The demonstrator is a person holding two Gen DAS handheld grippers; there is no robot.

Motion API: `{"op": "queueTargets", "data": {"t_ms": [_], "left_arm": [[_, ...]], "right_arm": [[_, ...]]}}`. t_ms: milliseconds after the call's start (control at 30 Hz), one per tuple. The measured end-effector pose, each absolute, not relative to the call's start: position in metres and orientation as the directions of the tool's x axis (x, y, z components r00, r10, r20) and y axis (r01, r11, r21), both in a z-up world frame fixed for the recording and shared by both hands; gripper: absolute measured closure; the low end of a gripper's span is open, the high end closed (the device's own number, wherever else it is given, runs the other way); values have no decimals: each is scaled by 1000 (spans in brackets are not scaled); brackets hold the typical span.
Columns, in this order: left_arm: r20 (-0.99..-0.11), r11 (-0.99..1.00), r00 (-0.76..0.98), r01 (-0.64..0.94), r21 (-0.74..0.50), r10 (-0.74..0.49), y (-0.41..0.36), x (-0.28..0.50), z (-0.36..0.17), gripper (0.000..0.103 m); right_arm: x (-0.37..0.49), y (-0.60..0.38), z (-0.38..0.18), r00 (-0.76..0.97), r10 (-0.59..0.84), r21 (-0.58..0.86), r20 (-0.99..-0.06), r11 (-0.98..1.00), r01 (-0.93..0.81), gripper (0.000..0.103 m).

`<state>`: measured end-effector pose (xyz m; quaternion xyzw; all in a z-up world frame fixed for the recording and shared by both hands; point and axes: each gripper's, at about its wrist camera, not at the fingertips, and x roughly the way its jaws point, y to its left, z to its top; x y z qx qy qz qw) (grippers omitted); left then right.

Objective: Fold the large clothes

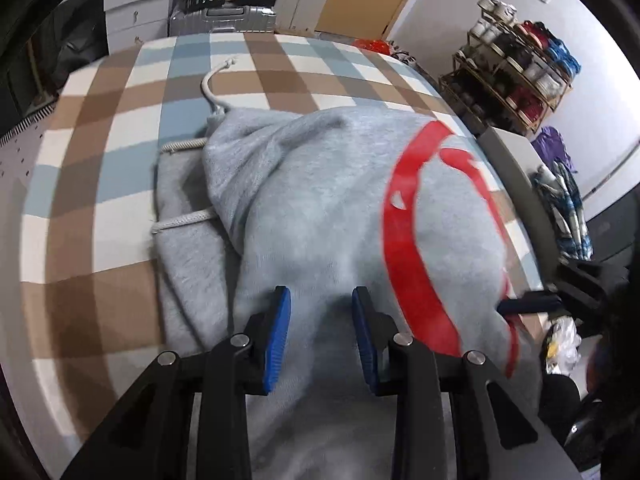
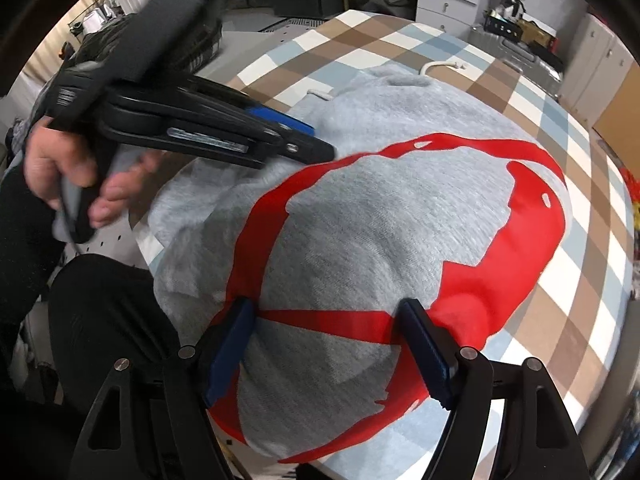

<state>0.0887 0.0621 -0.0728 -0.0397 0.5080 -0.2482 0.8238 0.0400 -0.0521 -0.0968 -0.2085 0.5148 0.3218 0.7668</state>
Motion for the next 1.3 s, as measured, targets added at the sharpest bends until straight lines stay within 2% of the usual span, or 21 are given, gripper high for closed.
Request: {"op": "queueTargets", "data": {"t_ms": [67, 133, 300, 367, 433, 900, 1100, 1300], "left_arm": [[-790, 847, 362, 406, -344, -494, 64, 74, -66, 77], [-798, 842, 352, 429, -327, -489, 61, 62, -71, 75], [-793, 845, 359, 414, -338, -493, 68, 56, -95, 62], [-773, 840, 362, 377, -390, -521, 75, 58, -97, 62], [-764, 840, 380, 387, -382, -522, 74, 54, -97, 62], [-757, 833, 378, 392, -391, -533, 75, 46, -101, 62], [-776, 848, 371, 368, -381, -510, 76, 42, -95, 62], [-770, 812, 325, 426, -399, -549, 79, 25, -91, 63]], "right_arm": [[38, -57, -96, 259, 291, 27, -921, 711, -703, 26], [34, -62, -95, 258, 299, 30, -919, 704, -709, 26], [23, -65, -91, 266, 259, -17, -929, 687, -727, 27], [20, -64, -81, 269, 252, -20, -929, 694, -720, 32], [13, -62, -73, 281, 272, -23, -921, 679, -734, 35], [5, -26, -109, 297, 13, -235, -955, 580, -780, 34], [3, -27, -109, 317, 14, -250, -948, 581, -775, 34], [12, -41, -102, 257, 91, -147, -962, 620, -771, 33]]}}
